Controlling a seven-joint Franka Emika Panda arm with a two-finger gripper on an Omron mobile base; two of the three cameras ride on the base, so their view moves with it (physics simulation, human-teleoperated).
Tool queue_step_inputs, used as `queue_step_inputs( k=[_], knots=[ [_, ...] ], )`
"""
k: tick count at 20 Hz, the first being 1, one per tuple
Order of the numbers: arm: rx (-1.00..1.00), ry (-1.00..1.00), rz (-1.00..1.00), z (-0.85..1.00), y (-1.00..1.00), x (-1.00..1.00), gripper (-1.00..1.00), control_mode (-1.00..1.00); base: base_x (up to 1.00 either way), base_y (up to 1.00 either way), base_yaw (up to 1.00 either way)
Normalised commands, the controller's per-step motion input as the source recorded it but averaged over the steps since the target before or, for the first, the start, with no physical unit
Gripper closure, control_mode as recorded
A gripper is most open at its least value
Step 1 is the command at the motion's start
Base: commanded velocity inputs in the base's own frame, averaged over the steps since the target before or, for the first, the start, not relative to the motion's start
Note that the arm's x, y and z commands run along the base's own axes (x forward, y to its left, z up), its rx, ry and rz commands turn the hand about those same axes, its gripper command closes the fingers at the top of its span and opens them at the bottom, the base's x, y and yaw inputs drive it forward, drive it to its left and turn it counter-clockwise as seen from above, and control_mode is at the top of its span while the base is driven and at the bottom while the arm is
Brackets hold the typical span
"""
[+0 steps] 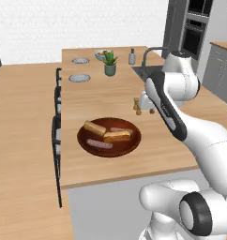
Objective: Place one bun and one sausage from the bowl on each plate.
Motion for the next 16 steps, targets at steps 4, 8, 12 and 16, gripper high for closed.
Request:
queue_step_inputs(
  k=[4,8,12,16],
  knots=[
    [0.0,0.0,0.0,-0.02,0.02,-0.21,-1.0,1.0,-0.14,0.1,0.0],
    [0.0,0.0,0.0,0.0,0.0,0.0,-1.0,1.0,-0.07,0.96,-0.2],
    [0.0,0.0,0.0,0.0,0.0,0.0,-1.0,1.0,0.0,1.0,-0.42],
    [0.0,0.0,0.0,0.0,0.0,0.0,-1.0,1.0,-0.02,0.78,-0.62]
  ],
)
